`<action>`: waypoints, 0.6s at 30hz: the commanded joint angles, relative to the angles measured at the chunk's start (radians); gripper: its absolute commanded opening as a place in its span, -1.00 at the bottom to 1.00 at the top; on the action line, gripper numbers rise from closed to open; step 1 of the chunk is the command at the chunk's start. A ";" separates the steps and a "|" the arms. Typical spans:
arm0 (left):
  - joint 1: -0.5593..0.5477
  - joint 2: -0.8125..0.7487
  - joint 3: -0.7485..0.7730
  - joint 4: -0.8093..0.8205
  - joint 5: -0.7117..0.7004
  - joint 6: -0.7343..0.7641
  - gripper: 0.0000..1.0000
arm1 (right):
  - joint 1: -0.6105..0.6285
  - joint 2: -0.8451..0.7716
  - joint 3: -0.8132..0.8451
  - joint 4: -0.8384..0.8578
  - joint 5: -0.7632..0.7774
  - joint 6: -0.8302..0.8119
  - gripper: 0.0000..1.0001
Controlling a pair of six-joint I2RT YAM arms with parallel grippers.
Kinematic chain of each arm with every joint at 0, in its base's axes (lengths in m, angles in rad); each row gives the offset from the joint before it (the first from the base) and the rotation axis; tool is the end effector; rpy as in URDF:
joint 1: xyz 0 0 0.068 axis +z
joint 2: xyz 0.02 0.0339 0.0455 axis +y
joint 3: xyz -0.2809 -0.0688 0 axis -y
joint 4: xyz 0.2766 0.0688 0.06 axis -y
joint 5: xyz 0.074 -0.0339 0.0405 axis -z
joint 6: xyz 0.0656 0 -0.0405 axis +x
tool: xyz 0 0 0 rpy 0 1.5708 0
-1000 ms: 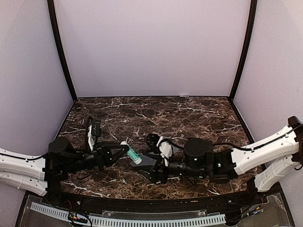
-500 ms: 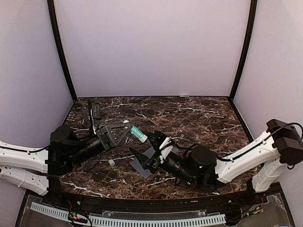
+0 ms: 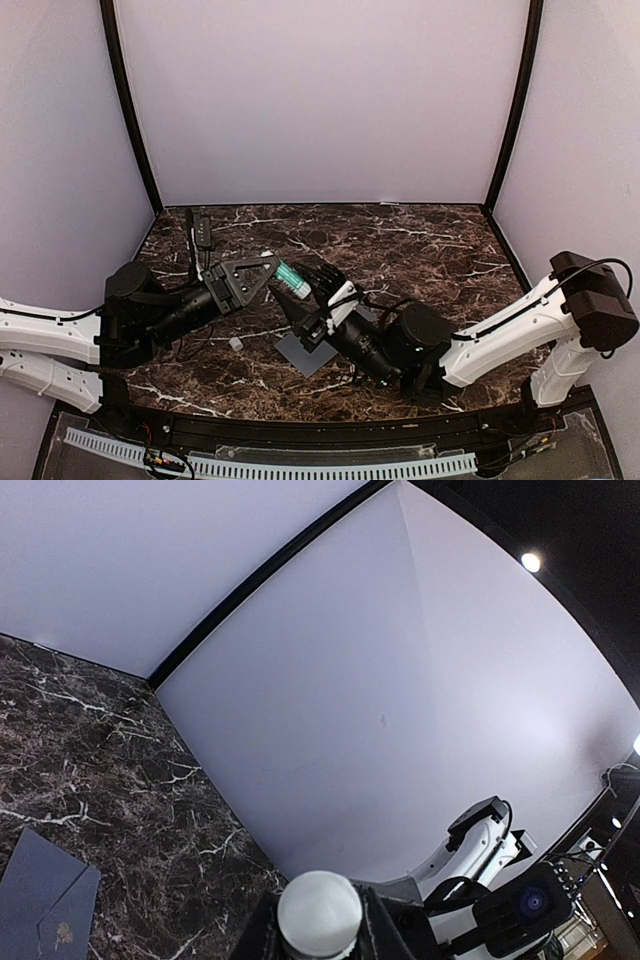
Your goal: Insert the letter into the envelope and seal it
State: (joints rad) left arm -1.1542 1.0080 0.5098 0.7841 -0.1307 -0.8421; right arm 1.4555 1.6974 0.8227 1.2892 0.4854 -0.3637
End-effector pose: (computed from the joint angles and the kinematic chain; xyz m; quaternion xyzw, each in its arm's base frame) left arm 0.1192 -0.2482 0.3108 0.0413 0.5987 -0.6503 0.4658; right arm 0.0764 0.3935 0.2715 -0.2951 0.4846 0.3098 0.7630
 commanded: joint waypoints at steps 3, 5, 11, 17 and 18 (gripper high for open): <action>-0.006 -0.009 0.041 0.001 0.020 0.017 -1.00 | 0.002 0.011 0.030 0.034 0.032 -0.025 -0.13; -0.010 -0.009 0.045 -0.003 0.019 0.020 -1.00 | -0.002 0.004 0.027 0.024 0.026 -0.021 -0.22; -0.023 -0.006 0.055 -0.012 0.015 0.032 -1.00 | -0.014 -0.013 0.019 -0.003 0.011 0.000 -0.40; -0.028 0.003 0.061 -0.013 0.014 0.036 -1.00 | -0.018 -0.028 0.006 -0.004 -0.010 0.009 -0.52; -0.028 0.004 0.061 -0.013 0.015 0.037 -1.00 | -0.019 -0.028 0.006 -0.006 -0.010 0.012 -0.53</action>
State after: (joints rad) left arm -1.1763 1.0103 0.5339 0.7525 -0.1238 -0.8223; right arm 1.4425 1.6997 0.8280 1.2694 0.4900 -0.3679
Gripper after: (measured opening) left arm 0.201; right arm 0.245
